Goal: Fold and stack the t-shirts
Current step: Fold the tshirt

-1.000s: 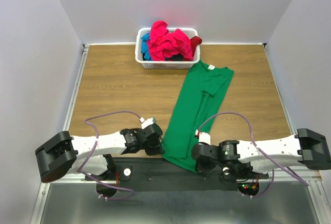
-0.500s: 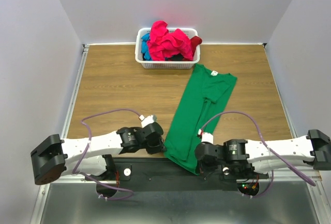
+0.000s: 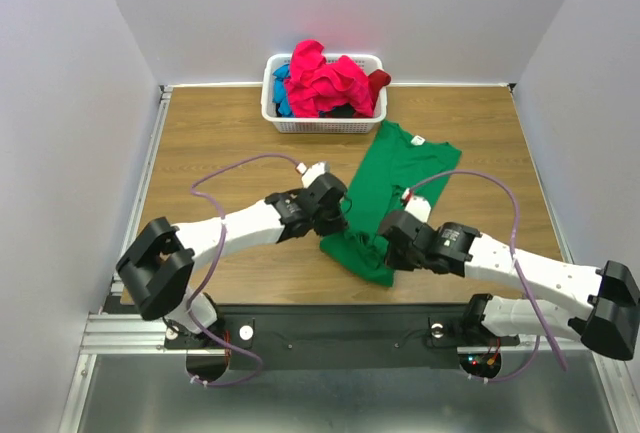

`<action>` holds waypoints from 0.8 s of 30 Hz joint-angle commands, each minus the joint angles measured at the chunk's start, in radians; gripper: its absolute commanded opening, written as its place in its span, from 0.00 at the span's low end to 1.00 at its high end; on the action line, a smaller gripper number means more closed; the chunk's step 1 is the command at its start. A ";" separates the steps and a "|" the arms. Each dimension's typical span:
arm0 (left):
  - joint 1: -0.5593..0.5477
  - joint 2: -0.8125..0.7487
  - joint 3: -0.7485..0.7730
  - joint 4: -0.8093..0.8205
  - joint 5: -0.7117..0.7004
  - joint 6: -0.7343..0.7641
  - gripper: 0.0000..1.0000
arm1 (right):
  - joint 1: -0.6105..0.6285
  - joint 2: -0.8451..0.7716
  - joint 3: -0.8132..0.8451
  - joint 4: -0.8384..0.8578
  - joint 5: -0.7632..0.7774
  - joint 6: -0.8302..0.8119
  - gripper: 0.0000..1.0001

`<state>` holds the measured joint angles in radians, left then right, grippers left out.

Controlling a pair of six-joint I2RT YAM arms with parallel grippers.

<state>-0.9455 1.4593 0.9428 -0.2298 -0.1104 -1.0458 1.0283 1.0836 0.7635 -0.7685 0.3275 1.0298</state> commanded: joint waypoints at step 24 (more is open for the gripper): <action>0.160 0.503 0.679 -0.014 0.063 0.314 0.00 | -0.510 0.176 0.097 0.210 0.032 -0.312 0.00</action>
<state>-0.7959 1.9629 1.5349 -0.2527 -0.0452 -0.7731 0.5541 1.2522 0.8387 -0.6453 0.3870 0.7666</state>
